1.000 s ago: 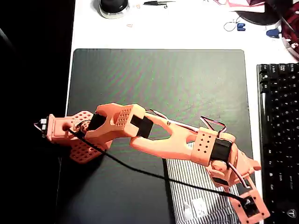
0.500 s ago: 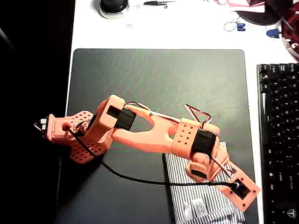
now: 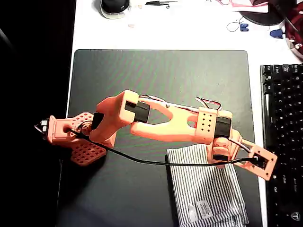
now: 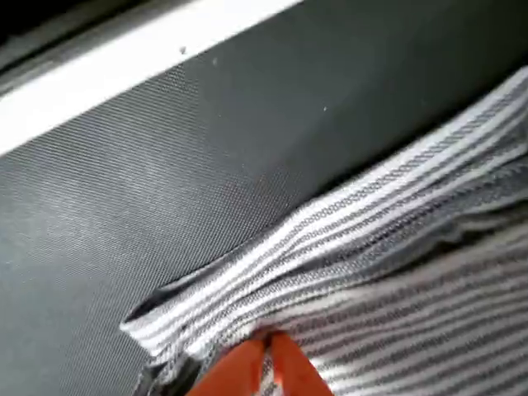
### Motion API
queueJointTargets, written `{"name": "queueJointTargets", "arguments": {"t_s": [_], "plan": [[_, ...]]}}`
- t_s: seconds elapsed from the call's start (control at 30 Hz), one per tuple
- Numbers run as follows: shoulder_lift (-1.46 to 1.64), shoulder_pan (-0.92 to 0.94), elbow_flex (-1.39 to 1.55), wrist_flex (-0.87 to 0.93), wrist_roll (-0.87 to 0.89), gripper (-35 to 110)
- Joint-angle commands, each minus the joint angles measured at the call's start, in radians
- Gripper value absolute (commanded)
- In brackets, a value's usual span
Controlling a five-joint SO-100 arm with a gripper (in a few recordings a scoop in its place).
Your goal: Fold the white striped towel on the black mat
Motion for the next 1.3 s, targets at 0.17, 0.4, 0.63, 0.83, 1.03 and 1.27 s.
{"name": "queueJointTargets", "arguments": {"t_s": [0.17, 0.4, 0.63, 0.83, 1.03, 1.27], "plan": [[0.097, 0.038, 0.074, -0.021, -0.006, 1], [0.505, 0.054, 0.422, -0.029, -0.054, 0], [0.885, 0.018, 0.767, -0.012, -0.072, 0], [0.851, -0.005, 0.874, -0.153, -0.196, 16], [0.529, 0.002, 0.638, -0.187, -0.360, 21], [0.336, 0.002, 0.554, -0.210, -0.549, 8]]}}
